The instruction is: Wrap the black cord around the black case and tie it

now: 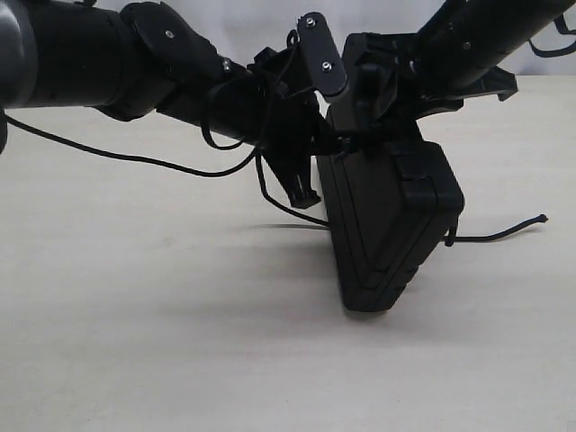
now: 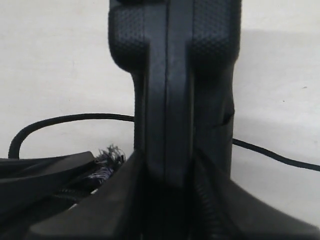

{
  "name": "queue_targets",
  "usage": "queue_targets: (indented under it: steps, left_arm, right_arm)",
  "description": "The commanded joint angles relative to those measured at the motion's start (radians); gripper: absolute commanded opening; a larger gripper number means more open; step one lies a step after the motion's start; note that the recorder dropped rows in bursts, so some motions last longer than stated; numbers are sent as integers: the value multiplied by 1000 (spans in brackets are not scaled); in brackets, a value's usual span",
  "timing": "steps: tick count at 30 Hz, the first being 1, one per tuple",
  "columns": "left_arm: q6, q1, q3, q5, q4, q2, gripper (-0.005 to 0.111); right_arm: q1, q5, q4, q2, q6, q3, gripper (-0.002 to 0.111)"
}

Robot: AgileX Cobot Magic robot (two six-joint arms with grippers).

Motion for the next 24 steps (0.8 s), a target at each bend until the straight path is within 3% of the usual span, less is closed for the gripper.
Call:
queue_targets:
  steps: [1,9,18,20,24]
  left_arm:
    - [33,-14,-1,-32,-89,2,0]
    - [127,-70,-1,-78,-141,2,0]
    - [125,-73,-1,-87,-177,2,1]
    - [125,-73,-1,-108,-221,2,9]
    - [125,-73,-1,-83,-217,-4,44]
  right_arm:
    - [3,5,9,1,-17,4,4]
    - [3,5,9,1,-17,4,4]
    - [3,5,9,1,-20,4,4]
    - [3,5,9,1,-20,4,4]
    - [3,1,9,1,-20,4,4]
